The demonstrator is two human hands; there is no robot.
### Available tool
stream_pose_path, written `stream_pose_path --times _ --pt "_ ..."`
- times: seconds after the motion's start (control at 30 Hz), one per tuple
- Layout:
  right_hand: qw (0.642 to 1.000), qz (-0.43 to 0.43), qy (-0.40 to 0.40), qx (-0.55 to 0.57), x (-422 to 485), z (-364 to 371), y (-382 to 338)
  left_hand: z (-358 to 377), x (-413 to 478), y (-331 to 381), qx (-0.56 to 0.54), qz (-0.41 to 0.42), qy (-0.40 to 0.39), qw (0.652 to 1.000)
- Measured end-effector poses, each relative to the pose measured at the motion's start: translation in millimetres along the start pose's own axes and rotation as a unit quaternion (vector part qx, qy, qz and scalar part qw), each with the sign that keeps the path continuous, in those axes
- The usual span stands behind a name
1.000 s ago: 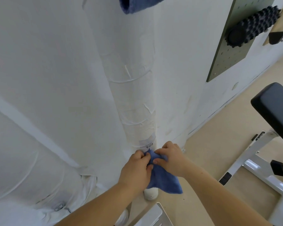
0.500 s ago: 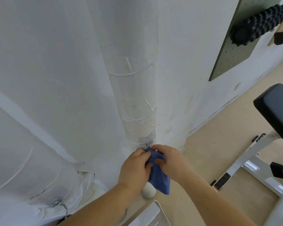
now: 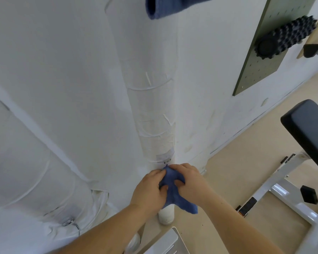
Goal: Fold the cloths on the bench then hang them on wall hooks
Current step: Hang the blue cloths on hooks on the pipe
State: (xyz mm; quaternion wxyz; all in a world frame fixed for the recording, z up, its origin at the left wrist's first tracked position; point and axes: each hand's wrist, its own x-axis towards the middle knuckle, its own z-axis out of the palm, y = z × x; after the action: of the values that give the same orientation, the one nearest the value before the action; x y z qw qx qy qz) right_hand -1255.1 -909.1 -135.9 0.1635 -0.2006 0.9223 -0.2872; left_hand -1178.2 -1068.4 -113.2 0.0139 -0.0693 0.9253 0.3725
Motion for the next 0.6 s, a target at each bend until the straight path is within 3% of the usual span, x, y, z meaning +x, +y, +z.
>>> stream_pose_path --times 0.3,0.6 --pt "0.994 0.050 0.048 -0.086 -5 -12 -8 -22 -21 14 0.000 -0.013 -0.016 1.000" --pt "0.984 0.110 0.128 0.050 -88 -16 -55 -37 -85 29 -0.082 -0.034 -0.035 0.995"
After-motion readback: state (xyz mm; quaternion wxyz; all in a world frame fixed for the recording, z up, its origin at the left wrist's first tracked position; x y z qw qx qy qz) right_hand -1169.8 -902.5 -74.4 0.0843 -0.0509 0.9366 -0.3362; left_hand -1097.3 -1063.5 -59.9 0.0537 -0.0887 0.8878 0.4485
